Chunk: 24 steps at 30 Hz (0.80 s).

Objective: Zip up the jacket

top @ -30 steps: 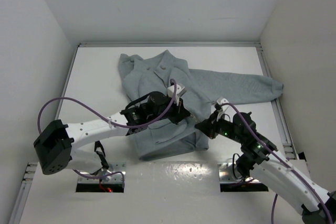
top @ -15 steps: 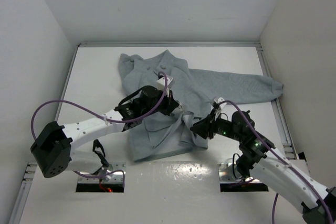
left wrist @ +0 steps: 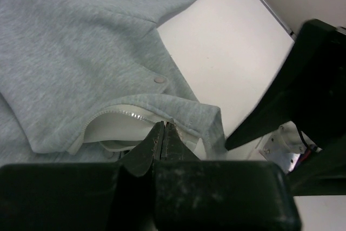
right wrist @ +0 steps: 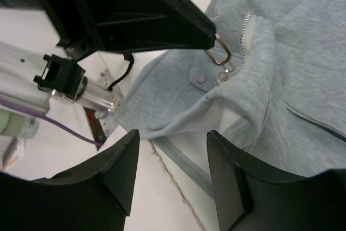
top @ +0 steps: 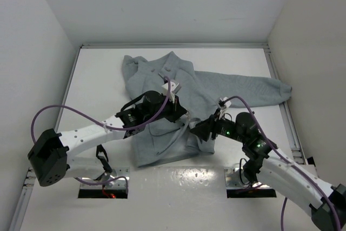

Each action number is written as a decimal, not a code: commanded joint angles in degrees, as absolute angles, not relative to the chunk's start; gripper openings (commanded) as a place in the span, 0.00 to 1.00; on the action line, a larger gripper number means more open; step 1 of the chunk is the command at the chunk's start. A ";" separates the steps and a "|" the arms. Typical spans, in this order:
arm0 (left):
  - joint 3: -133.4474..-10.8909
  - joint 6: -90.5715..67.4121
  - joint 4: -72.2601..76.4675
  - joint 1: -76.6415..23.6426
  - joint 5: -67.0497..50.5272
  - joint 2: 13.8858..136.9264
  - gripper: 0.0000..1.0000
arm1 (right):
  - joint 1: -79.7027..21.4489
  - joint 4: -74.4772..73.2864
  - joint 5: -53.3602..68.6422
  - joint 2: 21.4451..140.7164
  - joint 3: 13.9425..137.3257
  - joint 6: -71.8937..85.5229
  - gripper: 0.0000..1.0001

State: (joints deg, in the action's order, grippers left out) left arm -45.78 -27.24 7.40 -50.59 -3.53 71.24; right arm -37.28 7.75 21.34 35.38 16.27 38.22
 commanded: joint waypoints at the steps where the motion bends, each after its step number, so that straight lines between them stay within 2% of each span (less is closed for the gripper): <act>1: -45.79 -27.42 10.28 -51.94 -4.13 69.61 0.00 | -37.44 15.29 20.83 38.40 15.56 44.20 0.54; 7: -46.32 -26.89 10.28 -52.47 -4.66 69.09 0.00 | -37.62 22.06 20.22 45.08 15.38 48.42 0.54; 14: -46.85 -26.89 10.28 -53.00 -5.19 68.55 0.00 | -37.53 24.52 14.86 47.37 14.42 47.72 0.54; 17: -46.85 -26.89 10.28 -53.53 -5.19 68.55 0.00 | -37.70 27.24 13.01 49.12 14.41 48.51 0.49; 20: -46.85 -26.89 10.28 -53.53 -5.71 68.55 0.00 | -37.88 28.30 11.87 50.70 14.85 48.60 0.40; 24: -46.85 -27.42 10.81 -54.05 -6.33 68.55 0.00 | -38.23 28.91 11.08 51.59 14.50 48.43 0.39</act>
